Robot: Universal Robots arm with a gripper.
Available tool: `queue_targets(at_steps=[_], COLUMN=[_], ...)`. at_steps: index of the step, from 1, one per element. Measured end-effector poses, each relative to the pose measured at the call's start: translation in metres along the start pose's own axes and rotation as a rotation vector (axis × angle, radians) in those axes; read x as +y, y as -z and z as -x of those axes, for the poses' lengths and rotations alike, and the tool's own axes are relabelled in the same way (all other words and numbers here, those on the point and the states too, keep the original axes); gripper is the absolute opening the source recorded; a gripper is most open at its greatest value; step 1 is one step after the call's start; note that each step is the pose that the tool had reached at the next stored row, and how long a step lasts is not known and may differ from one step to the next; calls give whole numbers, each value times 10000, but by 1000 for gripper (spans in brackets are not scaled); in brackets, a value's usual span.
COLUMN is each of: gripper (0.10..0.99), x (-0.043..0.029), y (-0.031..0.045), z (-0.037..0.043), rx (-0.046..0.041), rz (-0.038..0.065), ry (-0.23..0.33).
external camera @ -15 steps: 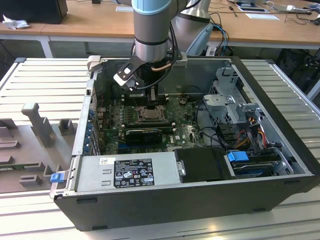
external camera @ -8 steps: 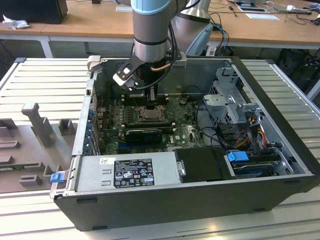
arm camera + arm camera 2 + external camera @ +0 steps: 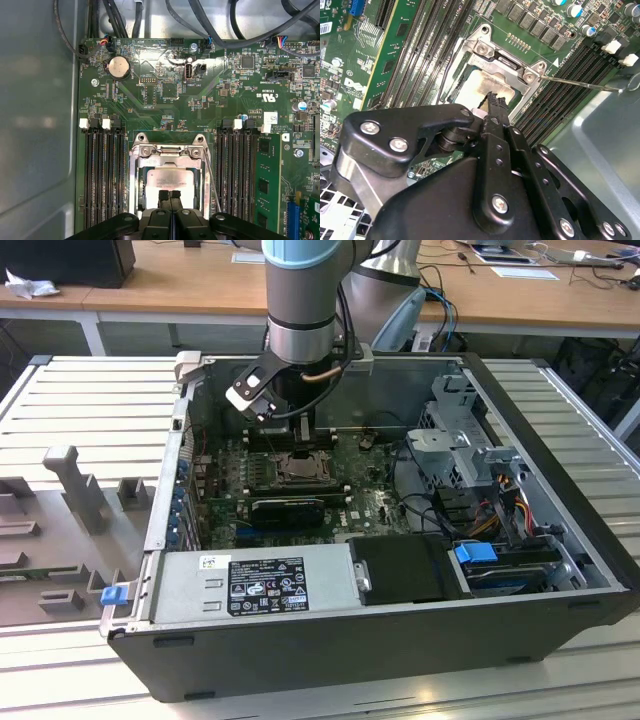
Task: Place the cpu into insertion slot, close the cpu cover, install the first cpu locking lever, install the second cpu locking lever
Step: 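Install the first cpu locking lever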
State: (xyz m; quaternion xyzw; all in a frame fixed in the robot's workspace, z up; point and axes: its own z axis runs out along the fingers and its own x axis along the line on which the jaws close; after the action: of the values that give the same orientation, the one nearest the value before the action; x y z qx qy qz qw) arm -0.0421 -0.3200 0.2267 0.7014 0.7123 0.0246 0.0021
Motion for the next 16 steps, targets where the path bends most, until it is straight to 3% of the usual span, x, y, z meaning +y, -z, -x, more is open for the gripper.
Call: queue_targets(at_steps=[16], gripper=[106], x=[4], y=[113], z=[-4], rx=[0], rz=[0], ry=[-1])
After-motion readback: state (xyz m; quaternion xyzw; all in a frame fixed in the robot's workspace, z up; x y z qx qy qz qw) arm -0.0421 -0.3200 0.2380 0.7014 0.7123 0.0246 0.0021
